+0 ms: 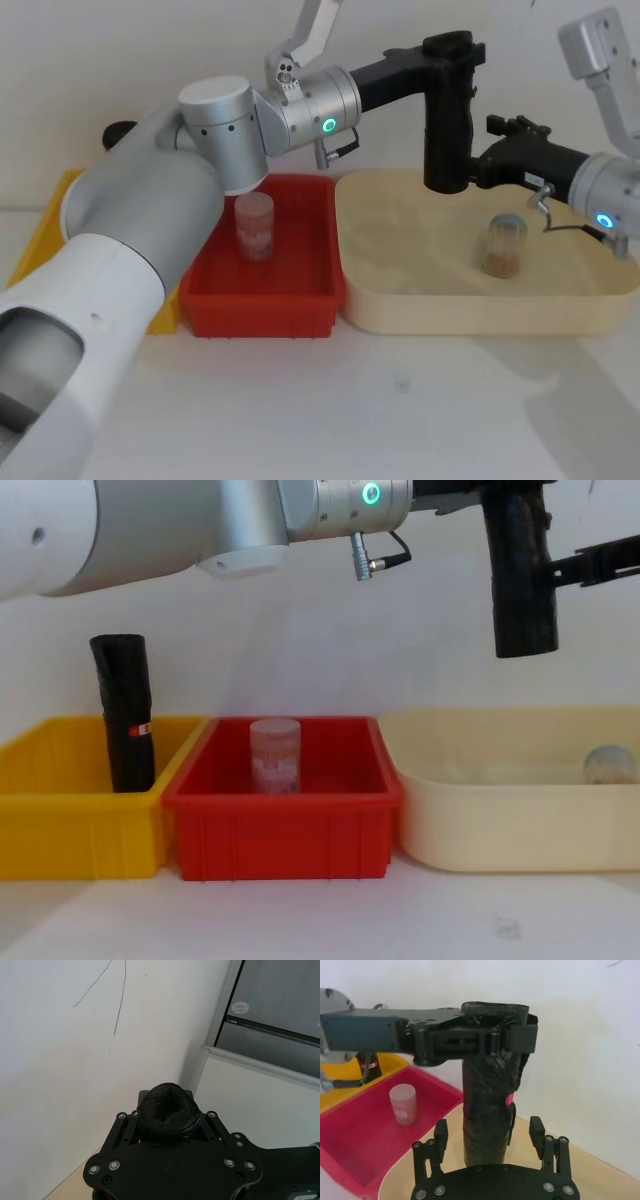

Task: Pick up the garbage bag with the one hand and transfer it to the other hand.

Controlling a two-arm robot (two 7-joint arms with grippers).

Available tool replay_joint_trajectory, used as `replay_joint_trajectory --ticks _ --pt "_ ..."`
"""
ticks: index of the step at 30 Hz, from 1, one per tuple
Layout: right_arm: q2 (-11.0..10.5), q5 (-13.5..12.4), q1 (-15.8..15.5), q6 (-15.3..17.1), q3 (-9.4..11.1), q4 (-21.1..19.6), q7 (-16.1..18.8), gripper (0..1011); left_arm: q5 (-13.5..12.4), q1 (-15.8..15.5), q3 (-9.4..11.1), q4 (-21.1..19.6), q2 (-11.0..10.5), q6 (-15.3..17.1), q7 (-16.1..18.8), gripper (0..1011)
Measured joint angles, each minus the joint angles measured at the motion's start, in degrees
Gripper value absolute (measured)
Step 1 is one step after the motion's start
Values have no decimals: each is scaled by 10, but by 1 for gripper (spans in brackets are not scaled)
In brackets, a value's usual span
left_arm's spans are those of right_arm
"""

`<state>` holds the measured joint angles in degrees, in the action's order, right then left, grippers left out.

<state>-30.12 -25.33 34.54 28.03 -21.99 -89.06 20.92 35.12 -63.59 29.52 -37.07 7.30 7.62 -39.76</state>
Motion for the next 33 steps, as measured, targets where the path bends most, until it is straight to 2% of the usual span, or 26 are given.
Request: replay_joint_trajectory --ticks 7,14,23,30,33 --pt "19 -5 24 19 -3 26 1 1001 0 0 0 0 0 0 0 368" --pt "38 -21 47 37 -4 57 12 1001 0 -1 0 1 0 0 0 368" --pt "54 -23 65 38 -9 81 8 1001 0 -1 0 1 0 0 0 368" --pt "61 -23 74 37 -13 91 3 875 0 -1 0 1 0 0 0 368" --pt "64 -22 76 37 -15 95 2 767 0 -1 0 1 0 0 0 368"
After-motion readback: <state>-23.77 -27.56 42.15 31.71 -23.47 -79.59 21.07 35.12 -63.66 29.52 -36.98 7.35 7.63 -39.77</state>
